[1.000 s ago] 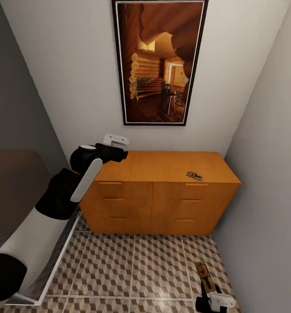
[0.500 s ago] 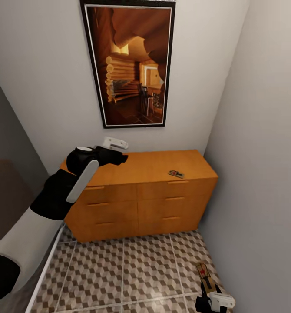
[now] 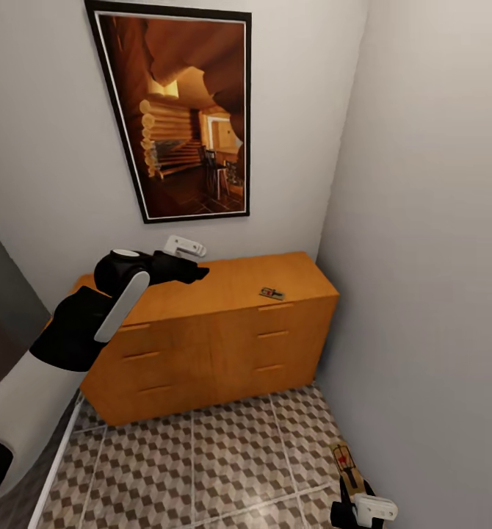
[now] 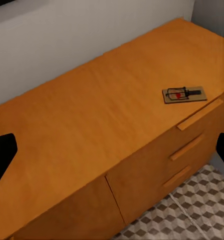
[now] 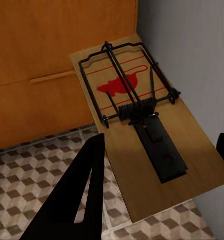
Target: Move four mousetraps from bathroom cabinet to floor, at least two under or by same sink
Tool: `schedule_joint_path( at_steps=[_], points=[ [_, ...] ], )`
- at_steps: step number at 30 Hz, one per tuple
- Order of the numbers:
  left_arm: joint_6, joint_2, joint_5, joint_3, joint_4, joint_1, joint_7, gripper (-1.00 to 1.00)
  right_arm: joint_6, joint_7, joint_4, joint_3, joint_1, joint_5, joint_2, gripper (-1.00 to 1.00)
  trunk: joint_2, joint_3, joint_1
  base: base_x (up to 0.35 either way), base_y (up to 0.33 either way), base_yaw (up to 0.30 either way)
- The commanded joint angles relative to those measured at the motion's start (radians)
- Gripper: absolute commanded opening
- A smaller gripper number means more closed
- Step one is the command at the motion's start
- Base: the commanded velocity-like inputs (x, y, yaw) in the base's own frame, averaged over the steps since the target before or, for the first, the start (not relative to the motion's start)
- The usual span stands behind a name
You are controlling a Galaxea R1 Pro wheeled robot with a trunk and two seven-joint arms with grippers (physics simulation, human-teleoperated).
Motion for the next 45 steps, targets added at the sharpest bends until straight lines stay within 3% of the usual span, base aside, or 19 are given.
schedule_joint_path(
  at_steps=[1, 7, 18, 22, 24, 29, 32, 45],
  points=[
    [0.003, 0.002, 0.010, -0.002, -0.001, -0.001, 0.008, 1.00, -0.003, -0.006, 0.001, 0.009, -0.001, -0.005, 0.001, -1.00, -0.002, -0.002, 0.001, 0.000, 0.036, -0.087],
    [0.003, 0.004, 0.010, -0.005, 0.000, 0.000, 0.005, 1.00, -0.002, -0.006, 0.001, 0.009, -0.001, -0.005, 0.000, -1.00, -0.002, -0.001, 0.001, 0.042, 0.065, -0.028],
    [0.001, 0.006, 0.010, -0.051, 0.017, 0.001, 0.005, 1.00, -0.002, -0.006, 0.002, 0.009, -0.001, -0.005, 0.000, -1.00, -0.002, -0.001, 0.001, 0.066, 0.057, -0.001],
    [0.001, 0.006, 0.010, -0.088, 0.021, 0.001, 0.004, 1.00, -0.003, -0.003, 0.003, 0.009, -0.001, -0.001, 0.001, -1.00, -0.002, -0.001, 0.001, 0.006, 0.005, 0.000],
    [0.001, 0.006, 0.009, -0.108, 0.022, 0.001, 0.003, 1.00, -0.002, -0.002, 0.003, 0.010, 0.000, 0.014, 0.002, -1.00, -0.002, -0.001, 0.001, 0.002, 0.001, 0.000],
    [0.000, 0.006, 0.008, -0.187, 0.022, 0.001, 0.003, 1.00, -0.001, -0.002, 0.004, 0.010, 0.027, 0.140, 0.007, -1.00, -0.002, -0.001, 0.001, 0.000, 0.000, 0.000],
    [-0.001, 0.006, 0.008, -0.217, 0.021, 0.001, 0.003, 1.00, 0.000, -0.005, 0.004, 0.009, 0.034, 0.182, 0.007, -1.00, -0.002, -0.001, 0.001, 0.000, 0.000, 0.000],
    [-0.002, 0.005, 0.008, -0.233, 0.022, 0.001, 0.003, 1.00, 0.000, -0.011, 0.002, 0.007, 0.037, 0.201, 0.008, -1.00, -0.002, -0.001, 0.001, 0.000, 0.000, 0.000]
  ],
)
